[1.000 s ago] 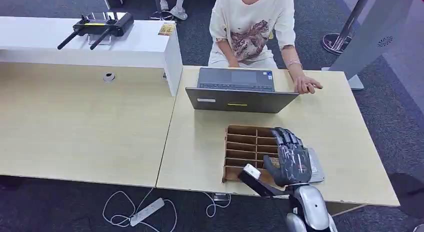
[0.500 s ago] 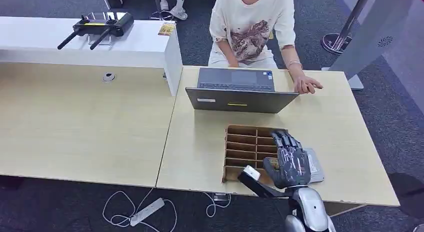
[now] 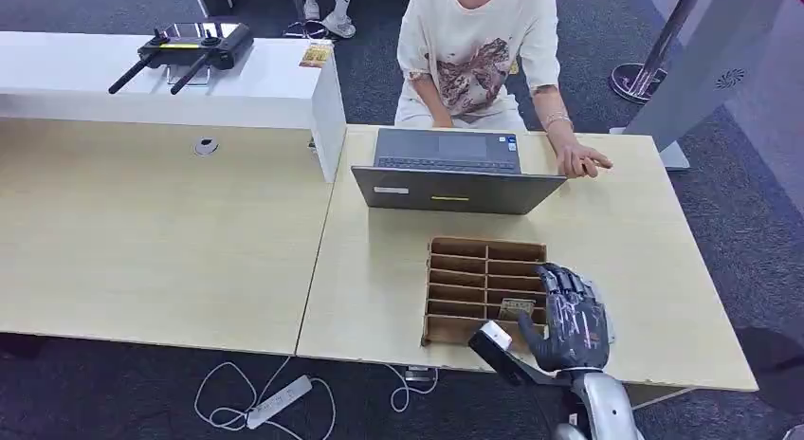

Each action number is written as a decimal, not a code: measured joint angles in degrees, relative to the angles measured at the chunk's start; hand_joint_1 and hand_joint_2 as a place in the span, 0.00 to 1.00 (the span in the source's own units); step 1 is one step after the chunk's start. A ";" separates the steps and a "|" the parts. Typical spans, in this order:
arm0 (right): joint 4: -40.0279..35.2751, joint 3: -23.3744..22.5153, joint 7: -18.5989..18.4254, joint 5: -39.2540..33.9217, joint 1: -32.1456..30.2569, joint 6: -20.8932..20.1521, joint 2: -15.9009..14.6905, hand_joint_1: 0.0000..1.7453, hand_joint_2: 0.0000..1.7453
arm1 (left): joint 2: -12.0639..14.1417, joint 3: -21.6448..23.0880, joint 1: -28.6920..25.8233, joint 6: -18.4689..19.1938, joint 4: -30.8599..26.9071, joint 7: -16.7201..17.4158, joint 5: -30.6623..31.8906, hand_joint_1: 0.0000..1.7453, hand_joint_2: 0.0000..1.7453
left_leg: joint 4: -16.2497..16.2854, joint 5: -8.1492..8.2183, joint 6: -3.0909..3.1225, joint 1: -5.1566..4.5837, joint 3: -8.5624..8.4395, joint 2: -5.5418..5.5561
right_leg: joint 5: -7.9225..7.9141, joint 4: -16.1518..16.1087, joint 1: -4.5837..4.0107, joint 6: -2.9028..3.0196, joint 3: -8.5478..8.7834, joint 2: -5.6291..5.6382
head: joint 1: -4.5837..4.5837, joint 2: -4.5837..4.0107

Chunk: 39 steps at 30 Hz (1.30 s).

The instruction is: Pass the card to the sensor for recognition and then transmit it.

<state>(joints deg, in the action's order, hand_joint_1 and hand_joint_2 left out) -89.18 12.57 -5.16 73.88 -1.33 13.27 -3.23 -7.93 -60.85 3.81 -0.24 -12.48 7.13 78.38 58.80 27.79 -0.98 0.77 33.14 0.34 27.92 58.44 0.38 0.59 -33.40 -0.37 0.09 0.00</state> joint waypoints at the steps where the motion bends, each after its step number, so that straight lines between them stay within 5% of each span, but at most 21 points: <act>1: -0.26 -0.22 0.00 0.09 -0.36 -0.02 0.00 0.33 1.00 | 0.00 0.00 0.00 0.00 0.00 0.00 0.07 0.00 1.00 | 0.00 0.00 0.00 0.00 0.00 0.00 | 0.00 0.00 0.00 0.00 0.00 0.00 | 0.00 0.00; 25: -2.93 -0.87 -0.15 1.31 -4.07 -0.44 -0.04 0.29 1.00 | 0.04 1.25 -0.05 0.00 0.00 -1.03 1.20 0.00 1.00 | 0.00 0.00 0.00 0.00 0.00 -0.01 | 0.00 0.00 0.00 0.00 0.00 0.00 | 0.00 0.00; 39: -2.05 -0.17 0.28 1.31 -3.46 -1.73 -0.02 0.35 1.00 | 0.07 1.46 -0.02 0.28 0.00 -0.50 1.35 0.00 1.00 | 0.00 0.00 0.00 0.00 0.01 0.00 | 0.00 0.01 0.00 0.00 0.01 -0.01 | 0.00 0.00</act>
<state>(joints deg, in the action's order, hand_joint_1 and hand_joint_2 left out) -91.23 12.39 -4.87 75.19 -4.79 11.54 -3.26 -7.87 -59.39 3.79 0.04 -12.48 6.62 79.73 58.80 27.80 -0.98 0.77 33.15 0.34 27.92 58.44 0.38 0.58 -33.39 -0.38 0.09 0.00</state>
